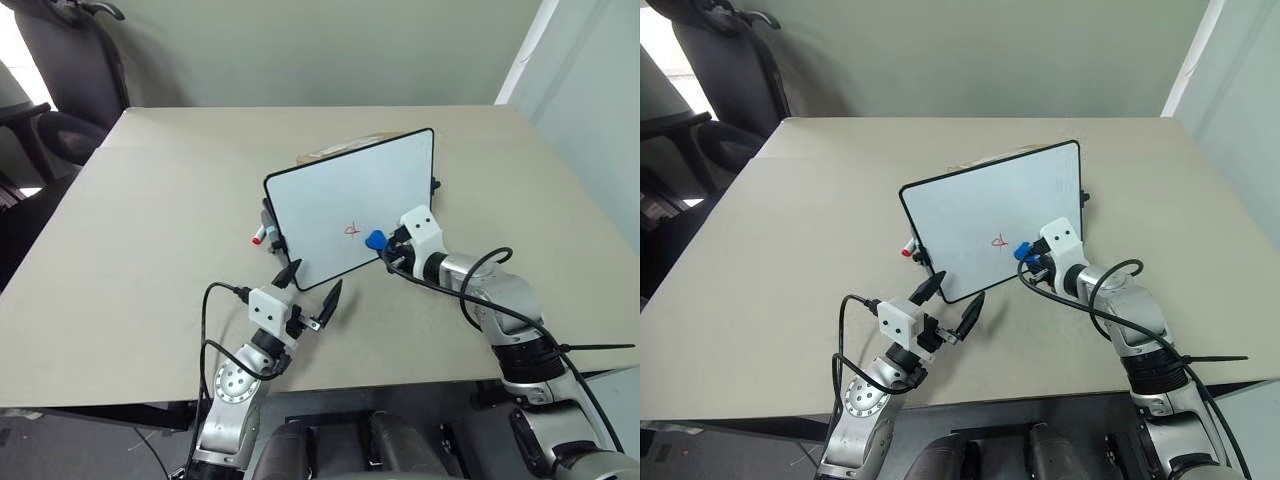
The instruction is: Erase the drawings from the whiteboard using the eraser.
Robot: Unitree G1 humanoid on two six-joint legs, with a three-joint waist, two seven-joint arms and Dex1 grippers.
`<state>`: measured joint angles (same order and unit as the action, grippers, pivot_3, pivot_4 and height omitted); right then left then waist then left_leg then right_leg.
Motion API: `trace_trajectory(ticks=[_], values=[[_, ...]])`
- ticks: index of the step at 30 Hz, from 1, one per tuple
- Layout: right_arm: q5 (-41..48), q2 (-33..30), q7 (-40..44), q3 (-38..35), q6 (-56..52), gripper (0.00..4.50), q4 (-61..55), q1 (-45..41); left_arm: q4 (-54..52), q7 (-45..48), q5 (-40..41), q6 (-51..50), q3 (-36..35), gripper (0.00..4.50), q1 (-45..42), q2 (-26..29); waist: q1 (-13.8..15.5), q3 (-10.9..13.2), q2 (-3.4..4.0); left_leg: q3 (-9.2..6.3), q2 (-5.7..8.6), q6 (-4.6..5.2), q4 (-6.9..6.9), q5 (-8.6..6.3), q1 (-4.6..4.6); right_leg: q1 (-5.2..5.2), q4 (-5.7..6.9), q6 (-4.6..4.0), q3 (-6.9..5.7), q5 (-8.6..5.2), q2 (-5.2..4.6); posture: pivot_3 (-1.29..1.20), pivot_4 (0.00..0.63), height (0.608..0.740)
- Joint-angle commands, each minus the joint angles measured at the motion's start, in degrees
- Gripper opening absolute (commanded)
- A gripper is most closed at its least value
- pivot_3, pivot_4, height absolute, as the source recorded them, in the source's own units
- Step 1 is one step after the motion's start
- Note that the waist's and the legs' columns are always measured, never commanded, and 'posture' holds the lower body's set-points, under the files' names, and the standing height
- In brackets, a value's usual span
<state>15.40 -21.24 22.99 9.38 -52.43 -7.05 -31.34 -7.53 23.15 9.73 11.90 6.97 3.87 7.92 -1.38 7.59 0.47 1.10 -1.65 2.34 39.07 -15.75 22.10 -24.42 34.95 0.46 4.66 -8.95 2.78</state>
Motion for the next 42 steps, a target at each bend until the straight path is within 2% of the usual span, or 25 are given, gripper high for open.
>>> trace_trajectory(ticks=[1, 11, 25, 42], values=[[0.46, 0.81, -0.11, -2.05, 0.71, 0.49, -4.5, -4.12, -2.18, -0.14, 0.37, 0.35, -0.13, 4.5, -0.42, -0.2, -0.23, 0.0, 0.0, 0.01, 0.0, -0.01, 0.0, 0.0, 0.09, -0.09, 0.0, -0.01, 0.0, 0.01, 0.0, 0.0, 0.15, 0.74], [0.85, 2.52, 0.12, -0.55, -1.73, 0.49, -9.61, -7.36, -1.43, -0.02, 0.09, 0.5, 0.37, 4.5, -0.87, -0.58, -0.19, 0.0, 0.0, 0.01, 0.0, -0.02, -0.09, 0.0, 0.35, -0.36, 0.0, -0.11, -0.01, -0.05, 0.01, 0.0, 0.15, 0.74], [-1.8, 1.75, 0.81, 6.47, -4.15, 0.49, -5.6, 0.17, -1.29, -0.16, -0.29, 0.45, 0.49, 4.5, -1.05, -1.11, -0.21, 0.0, 0.0, 0.0, -0.01, -0.02, -0.02, -0.01, 0.29, -0.32, 0.03, -0.07, -0.01, -0.01, 0.0, 0.0, 0.15, 0.74], [-2.01, 3.06, -0.55, 1.72, -3.31, 0.49, -8.43, -5.23, -0.22, 0.17, -0.28, 0.73, 0.7, 4.5, -1.99, -1.56, -0.2, 0.0, 0.0, 0.0, 0.0, -0.04, -0.02, 0.09, 0.34, -0.36, -0.02, -0.12, -0.01, 0.14, 0.01, 0.0, 0.15, 0.74]])
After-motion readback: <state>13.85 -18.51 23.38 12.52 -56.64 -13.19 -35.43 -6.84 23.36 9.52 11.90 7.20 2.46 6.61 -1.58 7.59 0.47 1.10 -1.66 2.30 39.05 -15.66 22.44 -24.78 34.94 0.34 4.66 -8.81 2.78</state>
